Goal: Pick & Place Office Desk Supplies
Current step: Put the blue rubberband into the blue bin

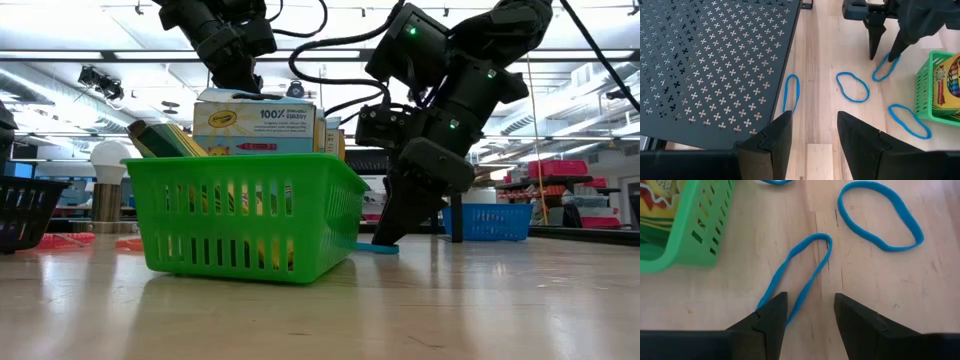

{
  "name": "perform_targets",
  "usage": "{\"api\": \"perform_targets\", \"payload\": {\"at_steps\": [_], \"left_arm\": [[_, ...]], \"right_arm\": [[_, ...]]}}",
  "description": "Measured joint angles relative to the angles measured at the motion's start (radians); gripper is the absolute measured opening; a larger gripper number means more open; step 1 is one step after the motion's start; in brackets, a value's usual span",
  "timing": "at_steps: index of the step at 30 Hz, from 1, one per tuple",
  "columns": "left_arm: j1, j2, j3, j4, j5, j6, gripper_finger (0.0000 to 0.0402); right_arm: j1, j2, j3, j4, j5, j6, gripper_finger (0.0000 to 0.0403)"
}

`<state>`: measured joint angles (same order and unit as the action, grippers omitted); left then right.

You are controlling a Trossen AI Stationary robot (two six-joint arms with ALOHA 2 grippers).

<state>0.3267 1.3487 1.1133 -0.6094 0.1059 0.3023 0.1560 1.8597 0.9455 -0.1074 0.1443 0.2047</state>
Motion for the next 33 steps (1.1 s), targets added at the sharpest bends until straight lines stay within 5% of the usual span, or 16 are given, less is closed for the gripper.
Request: {"api": "perform_targets", "payload": {"at_steps": [7, 16, 33], "left_arm": [[0.0, 0.0, 0.0, 0.0, 0.0, 0.001, 0.0166], [0.0, 0.0, 0.0, 0.0, 0.0, 0.001, 0.0166], [0.0, 0.0, -0.001, -0.002, 0.0, 0.005, 0.0166]], "right_arm": [[0.028, 0.003, 0.0, 0.003, 0.045, 0.0, 0.0147], [0.043, 0.004, 0.0, -0.007, 0.021, -0.001, 0.0013], [0.045, -0.043, -0.007, -0.109, 0.095, 0.038, 0.0001]]}}
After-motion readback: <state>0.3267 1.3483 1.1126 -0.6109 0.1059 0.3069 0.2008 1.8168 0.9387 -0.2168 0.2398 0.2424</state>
